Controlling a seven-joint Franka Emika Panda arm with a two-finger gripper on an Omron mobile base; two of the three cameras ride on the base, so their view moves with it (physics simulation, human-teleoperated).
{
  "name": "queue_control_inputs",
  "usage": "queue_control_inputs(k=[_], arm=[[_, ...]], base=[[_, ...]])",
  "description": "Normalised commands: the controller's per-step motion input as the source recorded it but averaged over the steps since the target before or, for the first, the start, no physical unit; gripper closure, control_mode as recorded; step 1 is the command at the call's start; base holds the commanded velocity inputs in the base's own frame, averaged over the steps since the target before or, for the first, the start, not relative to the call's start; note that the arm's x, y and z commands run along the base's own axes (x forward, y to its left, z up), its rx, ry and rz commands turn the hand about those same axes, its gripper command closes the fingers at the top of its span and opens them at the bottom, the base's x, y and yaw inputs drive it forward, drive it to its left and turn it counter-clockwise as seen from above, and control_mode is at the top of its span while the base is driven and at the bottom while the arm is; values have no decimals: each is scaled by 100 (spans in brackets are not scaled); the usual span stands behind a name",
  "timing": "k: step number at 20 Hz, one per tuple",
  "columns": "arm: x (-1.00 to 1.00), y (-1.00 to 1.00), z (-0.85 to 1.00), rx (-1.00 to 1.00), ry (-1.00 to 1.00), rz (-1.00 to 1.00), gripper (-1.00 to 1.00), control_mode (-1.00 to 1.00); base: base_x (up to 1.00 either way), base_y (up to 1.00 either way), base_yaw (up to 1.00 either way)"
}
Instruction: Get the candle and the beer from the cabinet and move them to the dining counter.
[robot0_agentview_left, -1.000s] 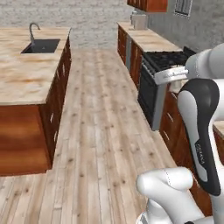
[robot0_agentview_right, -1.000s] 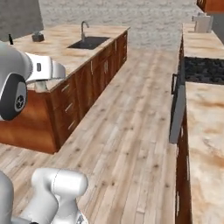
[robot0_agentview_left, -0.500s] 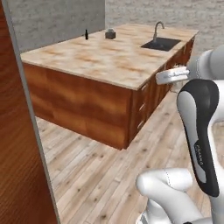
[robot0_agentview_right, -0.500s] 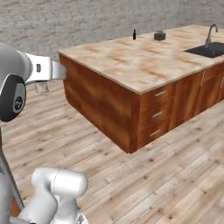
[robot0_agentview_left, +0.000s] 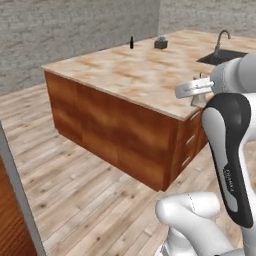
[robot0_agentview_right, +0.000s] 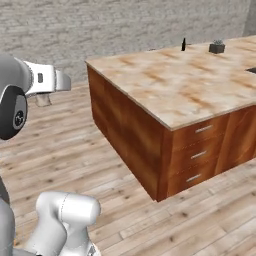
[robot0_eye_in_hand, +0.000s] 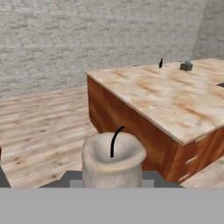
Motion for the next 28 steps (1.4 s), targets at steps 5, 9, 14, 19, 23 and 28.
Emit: queue_control_inputs(k=[5,9,14,19,23,28], arm=[[0,0,0,0,0,0,100,100],[0,0,0,0,0,0,100,100],[0,0,0,0,0,0,100,100],[0,0,0,0,0,0,100,100],[0,0,0,0,0,0,100,100],[0,0,0,0,0,0,100,100]], base=[[100,-6,32],[100,-3,61],[96,-5,58],[75,-7,69],[99,1,10],[100,-14,4]])
